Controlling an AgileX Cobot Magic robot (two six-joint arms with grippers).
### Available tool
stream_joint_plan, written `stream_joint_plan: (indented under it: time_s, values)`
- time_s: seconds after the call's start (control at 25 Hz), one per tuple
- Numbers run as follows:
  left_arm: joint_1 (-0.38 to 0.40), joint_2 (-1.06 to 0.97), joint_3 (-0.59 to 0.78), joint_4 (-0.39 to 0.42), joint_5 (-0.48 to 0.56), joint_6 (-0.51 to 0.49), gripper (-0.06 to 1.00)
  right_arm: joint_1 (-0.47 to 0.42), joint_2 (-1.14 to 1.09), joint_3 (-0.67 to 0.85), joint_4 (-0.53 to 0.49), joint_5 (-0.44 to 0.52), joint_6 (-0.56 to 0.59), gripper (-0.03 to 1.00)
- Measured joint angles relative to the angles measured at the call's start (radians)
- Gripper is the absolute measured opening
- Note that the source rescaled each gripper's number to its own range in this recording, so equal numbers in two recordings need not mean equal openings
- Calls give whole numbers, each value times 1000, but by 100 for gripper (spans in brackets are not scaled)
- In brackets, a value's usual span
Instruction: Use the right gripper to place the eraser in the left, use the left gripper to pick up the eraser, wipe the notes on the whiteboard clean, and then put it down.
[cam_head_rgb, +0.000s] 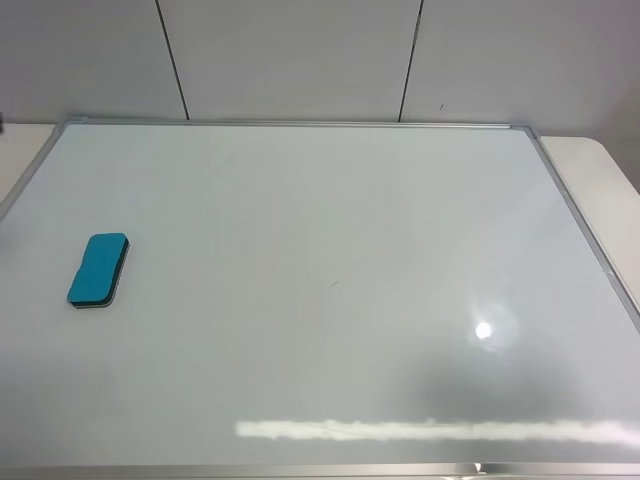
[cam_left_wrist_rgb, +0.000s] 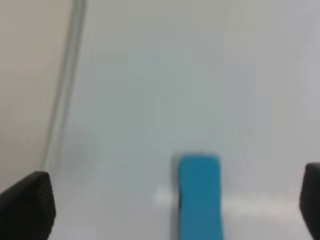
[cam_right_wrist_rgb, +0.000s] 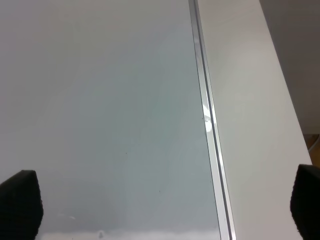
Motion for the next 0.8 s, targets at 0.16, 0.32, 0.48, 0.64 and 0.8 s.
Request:
stream_joint_plan:
  time_s: [0.16,0.32,0.48,0.64,0.8]
  values:
    - [0,-296,0,-5,18,7,99,0,0,0,0,0,0,100]
    - [0,-536,0,-32,107,8,99,0,0,0,0,0,0,100]
    - [0,-716,4,-79,327,26,99,0,0,0,0,0,0,100]
    - [13,-783,43,-172,451,193,99,0,0,0,0,0,0,100]
    - [81,-783,104,-315,407,365,99,0,0,0,0,-1,0,100]
